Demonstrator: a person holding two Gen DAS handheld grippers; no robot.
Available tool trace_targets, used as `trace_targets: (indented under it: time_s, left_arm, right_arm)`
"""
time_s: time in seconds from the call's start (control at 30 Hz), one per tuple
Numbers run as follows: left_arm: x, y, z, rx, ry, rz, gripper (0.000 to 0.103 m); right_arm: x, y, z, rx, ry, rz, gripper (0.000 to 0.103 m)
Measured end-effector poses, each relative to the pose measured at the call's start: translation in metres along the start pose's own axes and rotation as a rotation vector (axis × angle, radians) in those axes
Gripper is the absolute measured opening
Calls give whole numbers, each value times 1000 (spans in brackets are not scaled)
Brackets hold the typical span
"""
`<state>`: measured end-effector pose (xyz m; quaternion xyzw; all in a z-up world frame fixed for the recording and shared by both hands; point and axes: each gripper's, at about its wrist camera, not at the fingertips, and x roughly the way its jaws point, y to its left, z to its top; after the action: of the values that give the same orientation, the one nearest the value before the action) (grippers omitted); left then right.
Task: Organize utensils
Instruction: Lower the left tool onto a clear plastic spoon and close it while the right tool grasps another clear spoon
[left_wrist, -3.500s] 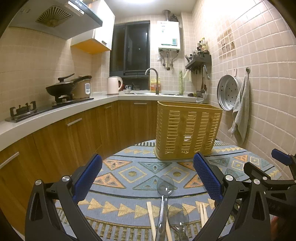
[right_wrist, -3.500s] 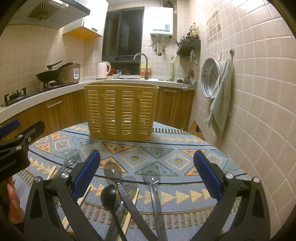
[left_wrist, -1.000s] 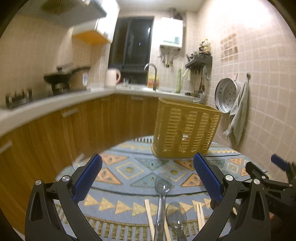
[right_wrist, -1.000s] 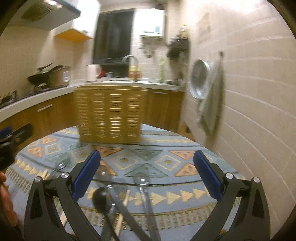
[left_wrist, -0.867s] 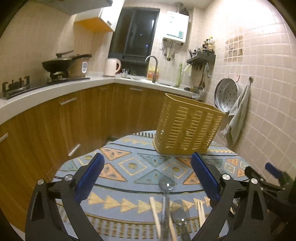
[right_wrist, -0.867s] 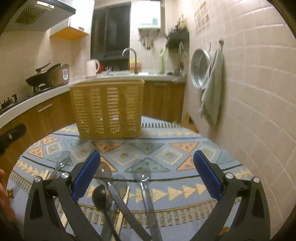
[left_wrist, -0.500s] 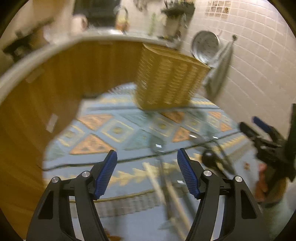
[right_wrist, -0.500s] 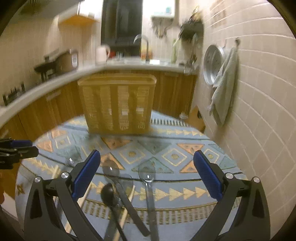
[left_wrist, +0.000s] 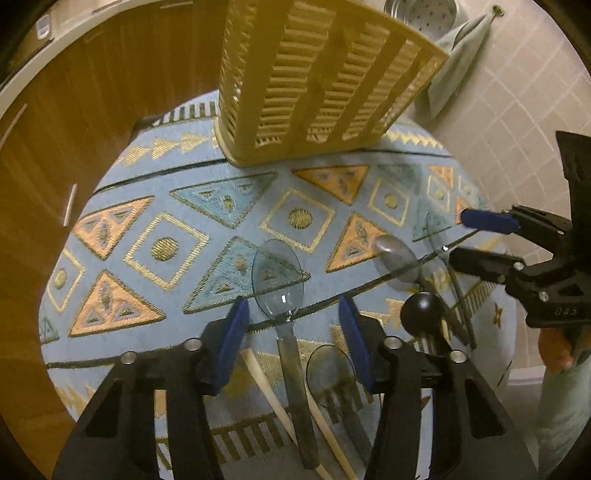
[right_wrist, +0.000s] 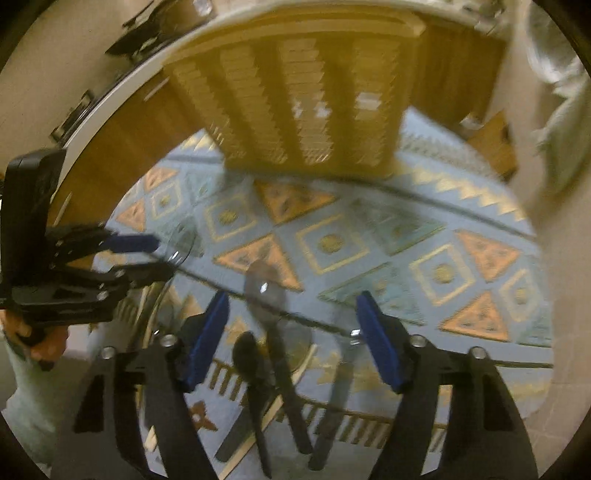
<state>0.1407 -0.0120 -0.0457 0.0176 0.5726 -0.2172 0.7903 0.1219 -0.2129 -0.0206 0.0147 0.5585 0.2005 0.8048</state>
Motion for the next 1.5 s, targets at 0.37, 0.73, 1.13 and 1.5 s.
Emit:
trace_targets:
  time_s: [0.37,0.73,1.13,1.5]
  left_arm:
    - [22,-2,7,-14,34,25,32]
    - [21,-2,11,3,55,28,33]
    - [32,-37,1,119,35,187,26]
    - [13,-26,-5,76,-75,88,25]
  right_arm:
    - [42,33,2,-162,169,-6,37]
    - [62,50,18,-209,211,-51,37]
    - [56,46,8,-168,175,-15,15]
    - [22,9,15,-37,85,55,14]
